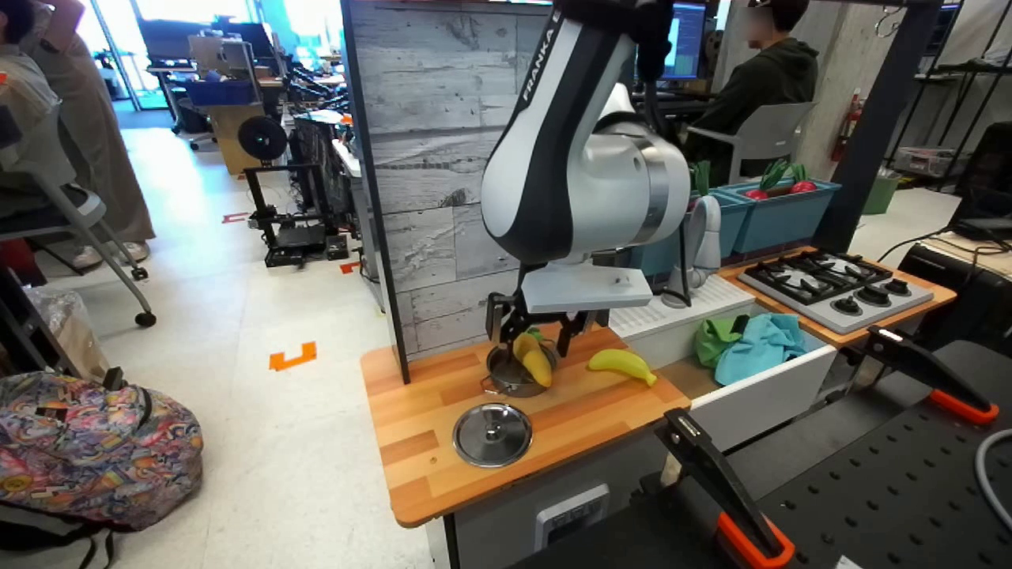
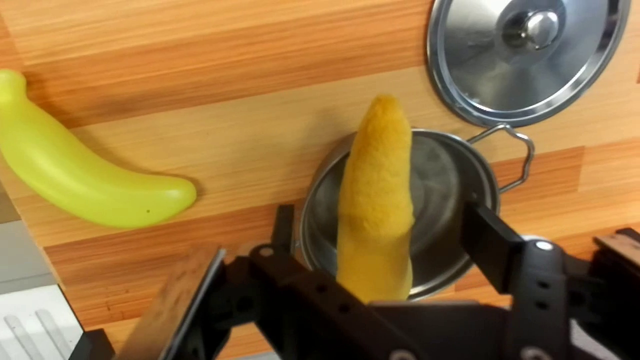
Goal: Uncover the pot and then put the carrot toy on it
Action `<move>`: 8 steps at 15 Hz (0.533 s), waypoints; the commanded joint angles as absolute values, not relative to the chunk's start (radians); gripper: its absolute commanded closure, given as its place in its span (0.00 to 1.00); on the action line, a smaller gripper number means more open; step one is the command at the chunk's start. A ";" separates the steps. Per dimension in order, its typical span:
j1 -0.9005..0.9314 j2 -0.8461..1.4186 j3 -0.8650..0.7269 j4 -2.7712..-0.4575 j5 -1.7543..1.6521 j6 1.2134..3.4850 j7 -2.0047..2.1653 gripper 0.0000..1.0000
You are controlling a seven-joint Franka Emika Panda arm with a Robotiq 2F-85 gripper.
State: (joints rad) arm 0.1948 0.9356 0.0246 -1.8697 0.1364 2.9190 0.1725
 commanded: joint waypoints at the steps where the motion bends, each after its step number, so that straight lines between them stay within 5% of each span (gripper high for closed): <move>1: 0.214 0.866 0.025 -1.919 0.111 2.897 0.171 0.00; 8: 0.228 0.814 0.028 -1.961 0.082 2.883 0.170 0.00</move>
